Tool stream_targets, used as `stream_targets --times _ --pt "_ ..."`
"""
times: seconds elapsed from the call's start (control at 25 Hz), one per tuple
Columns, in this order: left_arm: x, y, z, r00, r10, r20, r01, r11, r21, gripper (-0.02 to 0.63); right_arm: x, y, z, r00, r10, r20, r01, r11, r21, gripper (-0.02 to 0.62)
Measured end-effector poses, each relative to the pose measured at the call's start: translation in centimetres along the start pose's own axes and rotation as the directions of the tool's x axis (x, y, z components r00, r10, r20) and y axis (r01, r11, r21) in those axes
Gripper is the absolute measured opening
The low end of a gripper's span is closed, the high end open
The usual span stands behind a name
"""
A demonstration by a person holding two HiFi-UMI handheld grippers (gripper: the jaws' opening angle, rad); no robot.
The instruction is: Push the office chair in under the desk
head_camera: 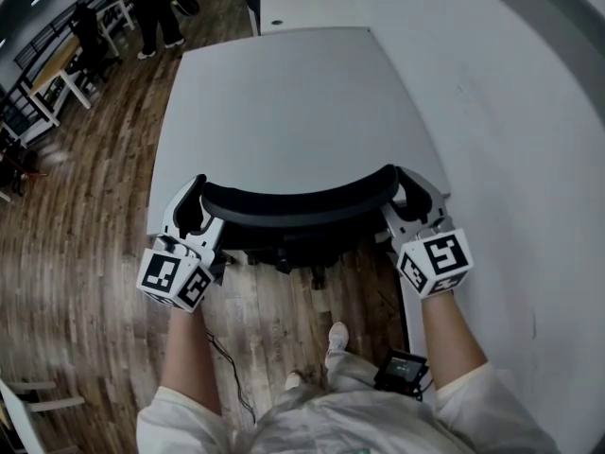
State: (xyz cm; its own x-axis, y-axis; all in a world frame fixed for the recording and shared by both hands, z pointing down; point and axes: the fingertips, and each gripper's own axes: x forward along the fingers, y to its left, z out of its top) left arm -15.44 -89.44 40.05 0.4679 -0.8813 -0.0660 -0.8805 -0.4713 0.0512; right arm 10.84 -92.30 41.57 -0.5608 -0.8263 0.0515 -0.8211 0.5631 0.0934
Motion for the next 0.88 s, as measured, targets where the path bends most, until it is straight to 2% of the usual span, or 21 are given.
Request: stream_targets --times 0.4,0.72,0.88 --pt "0.28 0.39 -0.7 1.0 -0.006 0.014 0.006 1.0 0.004 0.249 0.65 -0.3 -0.25 1.0 -0.007 -0.015 0.007 1.0 -0.012 0.201" --pt "0.37 0.38 -0.58 1.0 0.004 -0.007 -0.004 1.0 0.002 0.249 0.92 -0.32 -0.42 0.999 -0.001 -0.036 0.0 1.0 -0.02 0.201" --pt "0.33 0.3 -0.46 0.999 -0.033 -0.001 0.033 0.999 -0.027 0.272 0.92 -0.17 -0.32 0.999 0.019 -0.043 -0.02 0.999 -0.03 0.201"
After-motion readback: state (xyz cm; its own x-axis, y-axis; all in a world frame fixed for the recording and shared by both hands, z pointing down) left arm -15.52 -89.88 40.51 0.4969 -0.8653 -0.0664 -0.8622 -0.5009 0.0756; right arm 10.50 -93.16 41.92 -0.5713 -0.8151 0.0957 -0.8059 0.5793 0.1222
